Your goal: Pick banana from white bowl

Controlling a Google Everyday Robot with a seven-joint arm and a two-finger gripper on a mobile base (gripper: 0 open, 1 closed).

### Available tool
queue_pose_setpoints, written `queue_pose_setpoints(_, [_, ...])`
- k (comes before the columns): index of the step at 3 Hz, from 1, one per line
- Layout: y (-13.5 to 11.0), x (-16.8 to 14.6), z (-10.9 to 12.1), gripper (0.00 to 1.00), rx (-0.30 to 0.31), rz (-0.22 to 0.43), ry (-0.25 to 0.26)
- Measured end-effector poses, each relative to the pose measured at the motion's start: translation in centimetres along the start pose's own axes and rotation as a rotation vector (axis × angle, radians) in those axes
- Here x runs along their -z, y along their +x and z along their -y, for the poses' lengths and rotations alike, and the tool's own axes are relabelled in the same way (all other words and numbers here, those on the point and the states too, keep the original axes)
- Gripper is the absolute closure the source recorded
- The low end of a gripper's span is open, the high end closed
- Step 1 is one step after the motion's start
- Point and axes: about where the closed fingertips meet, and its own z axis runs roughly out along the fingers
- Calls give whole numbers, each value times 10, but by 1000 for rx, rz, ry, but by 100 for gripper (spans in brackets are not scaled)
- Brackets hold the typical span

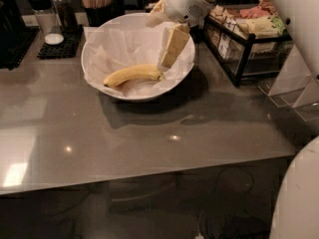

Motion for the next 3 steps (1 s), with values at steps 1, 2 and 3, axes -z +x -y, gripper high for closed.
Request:
queue_pose_setpoints(1, [2, -16, 9, 17, -5, 31, -6])
queue_pose_setpoints(2, [6, -39, 22, 14, -7, 58, -36])
queue_pose_setpoints(3, [16, -60, 32, 15, -29, 80, -58])
